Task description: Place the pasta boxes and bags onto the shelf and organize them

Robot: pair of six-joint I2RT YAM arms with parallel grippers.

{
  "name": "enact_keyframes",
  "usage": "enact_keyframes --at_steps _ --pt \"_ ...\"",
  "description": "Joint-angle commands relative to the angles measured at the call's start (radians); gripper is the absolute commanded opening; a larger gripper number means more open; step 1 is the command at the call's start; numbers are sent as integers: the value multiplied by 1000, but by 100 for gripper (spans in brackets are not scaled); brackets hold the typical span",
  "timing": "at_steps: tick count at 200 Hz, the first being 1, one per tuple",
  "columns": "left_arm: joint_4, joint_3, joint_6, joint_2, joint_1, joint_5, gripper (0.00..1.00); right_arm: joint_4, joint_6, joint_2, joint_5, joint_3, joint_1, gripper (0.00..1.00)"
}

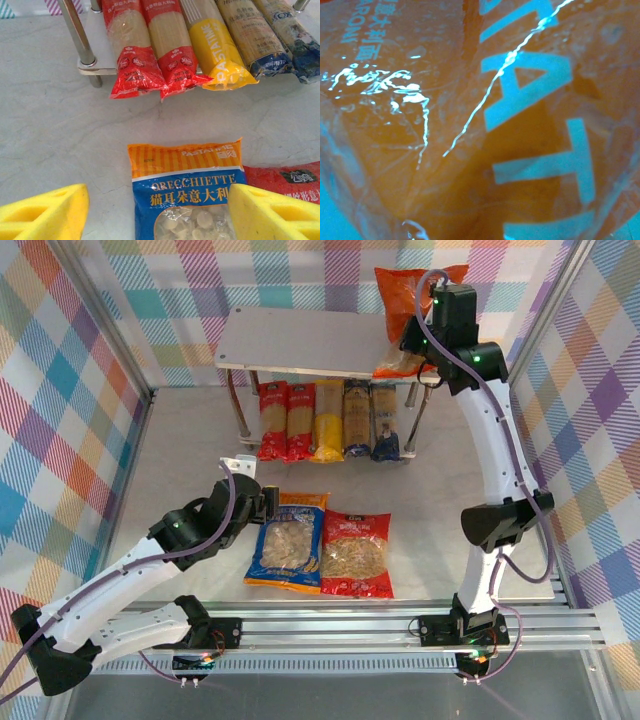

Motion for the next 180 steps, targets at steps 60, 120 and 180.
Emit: enact_keyframes --at_steps 60,120,180 --pt "20 5 20 11 26 34 74 16 57 58 -33 33 8 39" --pt "45 -16 16 15 53 19 85 48 34 31 -116 24 10 65" --pt "104 1 19 43 224 154 92 107 -90 -78 -231 75 9 71"
